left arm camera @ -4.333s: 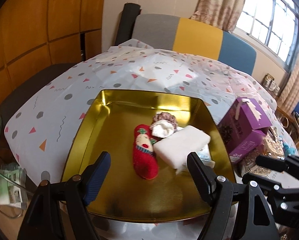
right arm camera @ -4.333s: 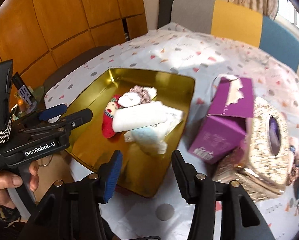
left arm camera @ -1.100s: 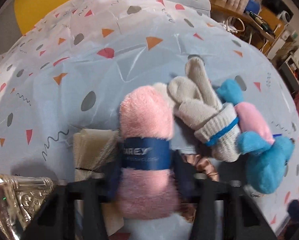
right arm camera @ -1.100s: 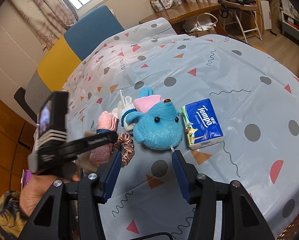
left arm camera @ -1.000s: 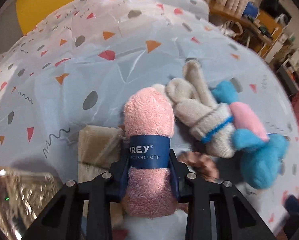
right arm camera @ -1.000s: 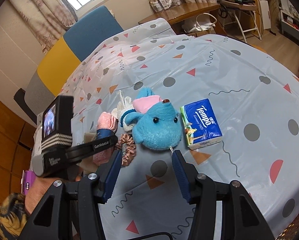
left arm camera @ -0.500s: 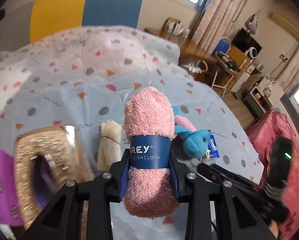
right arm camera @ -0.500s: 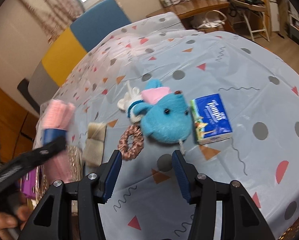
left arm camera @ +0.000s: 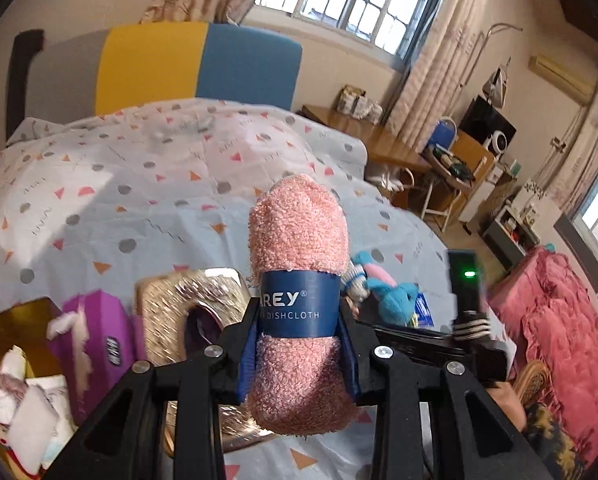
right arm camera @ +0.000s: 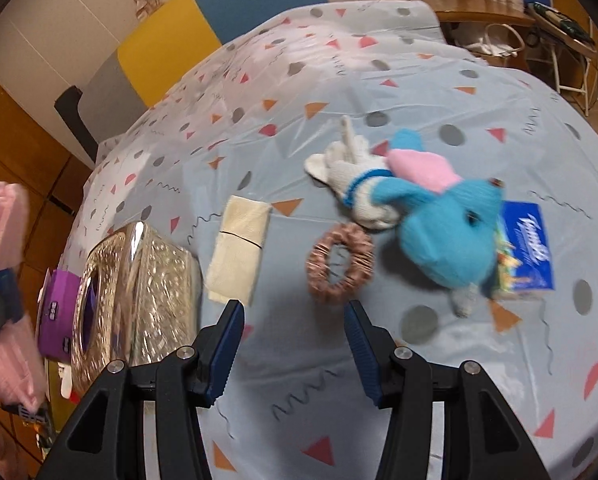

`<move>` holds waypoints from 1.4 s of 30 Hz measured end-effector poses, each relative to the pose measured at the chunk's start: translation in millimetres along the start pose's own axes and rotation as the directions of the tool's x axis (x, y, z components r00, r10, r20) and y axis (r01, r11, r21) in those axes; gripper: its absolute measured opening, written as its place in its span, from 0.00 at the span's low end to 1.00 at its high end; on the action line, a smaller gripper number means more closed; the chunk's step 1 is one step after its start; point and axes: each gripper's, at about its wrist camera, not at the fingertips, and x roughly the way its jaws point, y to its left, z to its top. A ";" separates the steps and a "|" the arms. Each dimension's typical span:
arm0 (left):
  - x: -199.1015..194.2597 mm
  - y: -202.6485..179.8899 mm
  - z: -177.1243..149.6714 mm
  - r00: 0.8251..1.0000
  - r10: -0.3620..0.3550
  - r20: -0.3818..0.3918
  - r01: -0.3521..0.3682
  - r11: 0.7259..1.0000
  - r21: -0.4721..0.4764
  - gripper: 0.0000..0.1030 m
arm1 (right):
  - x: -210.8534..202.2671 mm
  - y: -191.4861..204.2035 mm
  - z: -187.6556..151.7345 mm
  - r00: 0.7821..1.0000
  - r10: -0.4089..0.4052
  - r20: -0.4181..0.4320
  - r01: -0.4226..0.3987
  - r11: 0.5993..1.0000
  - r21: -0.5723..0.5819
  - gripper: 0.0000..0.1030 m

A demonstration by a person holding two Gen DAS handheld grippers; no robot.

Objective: Organize soft objects
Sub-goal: 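Lift the pink roll with the left tool while the right tool grasps the beige gauze bundle, then carry the pink roll into the gold tin and open the left tool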

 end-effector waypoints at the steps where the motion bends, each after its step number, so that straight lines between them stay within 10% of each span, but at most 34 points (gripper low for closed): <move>1: -3.1 2.7 2.0 1.000 0.000 0.007 0.000 1.000 -0.007 0.34 | 5.9 4.3 4.8 1.000 0.005 -0.009 -0.005 1.000 0.002 0.47; 21: -50.7 73.4 23.1 0.993 0.050 0.110 -0.033 0.988 -0.149 0.34 | 115.1 41.7 47.5 0.988 -0.021 -0.154 0.031 0.998 0.058 0.44; 28: -76.0 121.4 18.6 0.981 0.136 0.138 -0.103 0.969 -0.223 0.34 | 121.5 69.2 35.8 0.978 -0.165 -0.128 0.140 0.973 -0.186 0.43; 42: -112.6 248.1 -64.3 0.934 0.358 0.021 -0.313 0.843 -0.436 0.34 | 110.2 62.3 12.7 0.980 -0.172 -0.103 0.139 0.952 -0.274 0.43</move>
